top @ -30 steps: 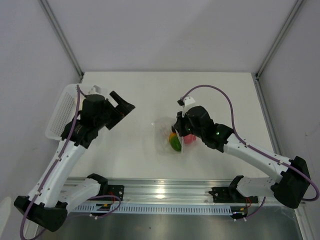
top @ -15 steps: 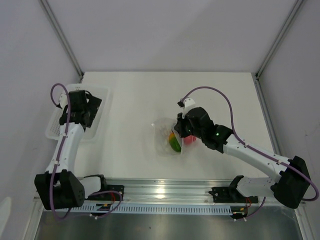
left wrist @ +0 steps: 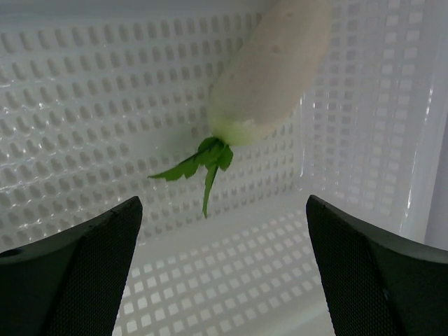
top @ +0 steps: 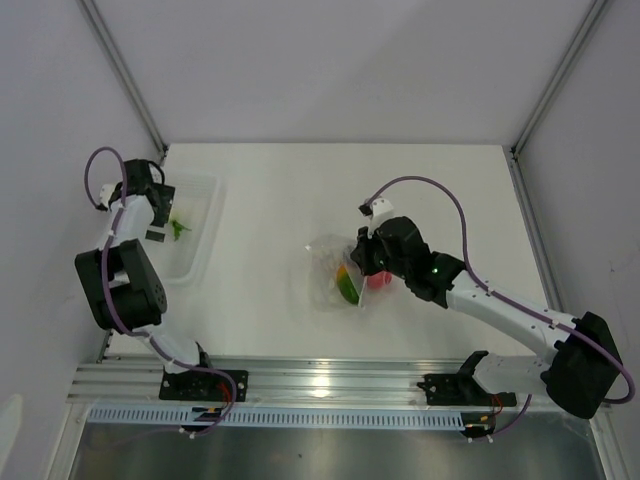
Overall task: Place the food in the zip-top bag and seal the zipper
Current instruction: Pick up the fake vegetable from the bin.
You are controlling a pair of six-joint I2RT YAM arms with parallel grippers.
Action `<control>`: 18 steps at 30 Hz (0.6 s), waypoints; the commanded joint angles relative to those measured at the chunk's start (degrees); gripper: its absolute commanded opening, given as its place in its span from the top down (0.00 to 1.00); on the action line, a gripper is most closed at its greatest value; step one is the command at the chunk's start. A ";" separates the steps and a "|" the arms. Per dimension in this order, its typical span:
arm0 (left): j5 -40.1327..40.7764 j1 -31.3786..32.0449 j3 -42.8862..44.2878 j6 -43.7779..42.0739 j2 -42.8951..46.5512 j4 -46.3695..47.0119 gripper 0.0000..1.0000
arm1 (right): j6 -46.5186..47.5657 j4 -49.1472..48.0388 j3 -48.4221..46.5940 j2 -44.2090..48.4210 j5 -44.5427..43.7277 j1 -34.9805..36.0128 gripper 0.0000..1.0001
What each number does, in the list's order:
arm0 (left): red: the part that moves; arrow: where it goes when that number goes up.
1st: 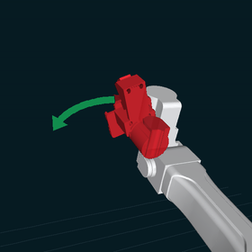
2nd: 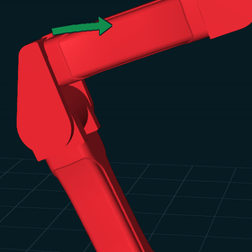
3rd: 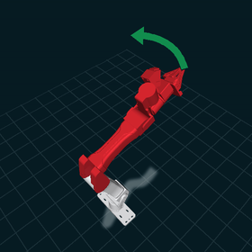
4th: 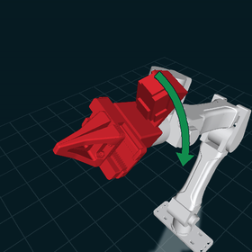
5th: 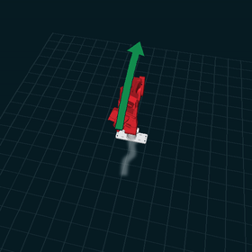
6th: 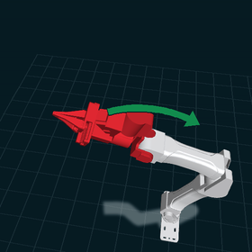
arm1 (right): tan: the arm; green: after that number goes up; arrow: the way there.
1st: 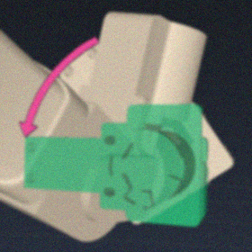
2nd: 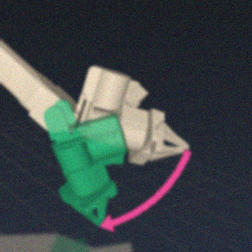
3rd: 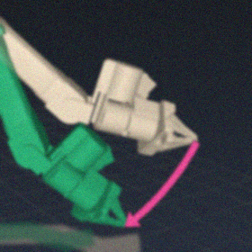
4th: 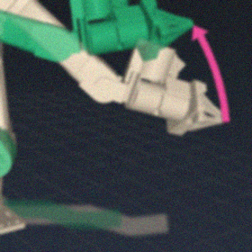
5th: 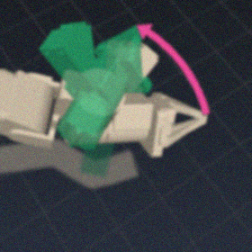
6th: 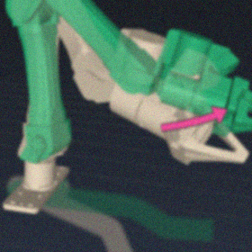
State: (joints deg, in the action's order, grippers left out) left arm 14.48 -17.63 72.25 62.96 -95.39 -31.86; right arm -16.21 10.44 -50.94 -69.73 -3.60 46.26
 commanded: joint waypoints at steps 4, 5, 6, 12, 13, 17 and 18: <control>1.34 -2.76 10.45 -2.13 -8.04 0.93 0.00 | 0.56 -5.34 1.63 1.71 1.66 -1.35 1.00; 1.17 -3.02 12.46 -2.57 -10.23 0.66 0.01 | 0.56 -5.60 1.80 1.62 1.84 -1.44 1.00; 0.99 -3.37 14.22 -4.14 -11.12 1.00 0.01 | 0.56 -5.78 1.98 1.62 2.27 -1.44 1.00; -1.12 -3.55 19.32 -11.10 -17.10 4.44 0.01 | -0.14 -7.97 3.04 0.74 2.89 -2.31 1.00; -1.21 -3.55 19.33 -11.28 -17.71 4.26 0.01 | -0.31 -8.15 3.30 0.65 4.46 -2.40 1.00; -2.08 -3.73 20.30 -12.07 -19.91 4.26 0.01 | -0.49 -8.68 3.91 0.56 4.65 -2.84 1.00; -3.22 -3.82 20.56 -12.07 -20.96 4.17 0.01 | -0.58 -8.94 4.09 0.65 4.65 -2.84 1.00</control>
State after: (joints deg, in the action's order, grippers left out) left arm 13.06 -20.73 89.97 53.39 -114.48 -28.14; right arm -16.45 4.71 -47.37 -69.69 0.38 43.77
